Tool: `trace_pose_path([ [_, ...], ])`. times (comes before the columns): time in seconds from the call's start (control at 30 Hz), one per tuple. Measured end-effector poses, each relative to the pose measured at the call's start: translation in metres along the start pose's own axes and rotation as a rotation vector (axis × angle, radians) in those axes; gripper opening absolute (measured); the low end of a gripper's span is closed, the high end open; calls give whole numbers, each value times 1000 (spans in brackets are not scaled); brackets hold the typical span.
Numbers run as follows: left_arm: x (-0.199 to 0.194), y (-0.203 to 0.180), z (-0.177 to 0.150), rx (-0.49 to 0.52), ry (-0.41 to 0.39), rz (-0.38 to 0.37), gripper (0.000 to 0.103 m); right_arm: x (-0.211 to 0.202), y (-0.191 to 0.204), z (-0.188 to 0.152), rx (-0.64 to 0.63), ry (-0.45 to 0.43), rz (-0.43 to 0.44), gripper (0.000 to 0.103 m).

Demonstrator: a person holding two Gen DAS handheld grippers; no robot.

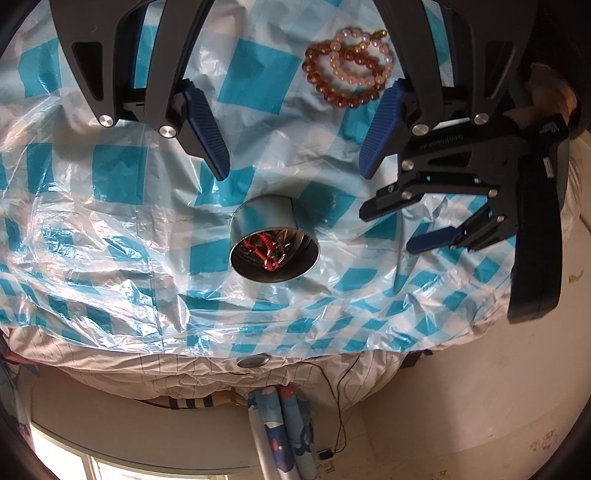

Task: Organize jewelry
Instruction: 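Move both open tools back to the amber bead bracelets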

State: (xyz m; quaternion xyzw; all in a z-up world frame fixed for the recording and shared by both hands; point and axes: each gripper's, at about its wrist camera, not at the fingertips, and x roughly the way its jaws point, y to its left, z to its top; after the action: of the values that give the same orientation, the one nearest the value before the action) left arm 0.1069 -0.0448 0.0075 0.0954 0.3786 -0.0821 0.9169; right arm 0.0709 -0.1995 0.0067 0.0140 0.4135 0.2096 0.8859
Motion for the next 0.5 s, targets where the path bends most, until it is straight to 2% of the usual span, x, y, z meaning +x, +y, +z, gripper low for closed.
trace_pose_path([
  [0.5, -13, -1, -5, 36, -23, 18, 73, -3, 22, -14, -112, 54, -12, 70],
])
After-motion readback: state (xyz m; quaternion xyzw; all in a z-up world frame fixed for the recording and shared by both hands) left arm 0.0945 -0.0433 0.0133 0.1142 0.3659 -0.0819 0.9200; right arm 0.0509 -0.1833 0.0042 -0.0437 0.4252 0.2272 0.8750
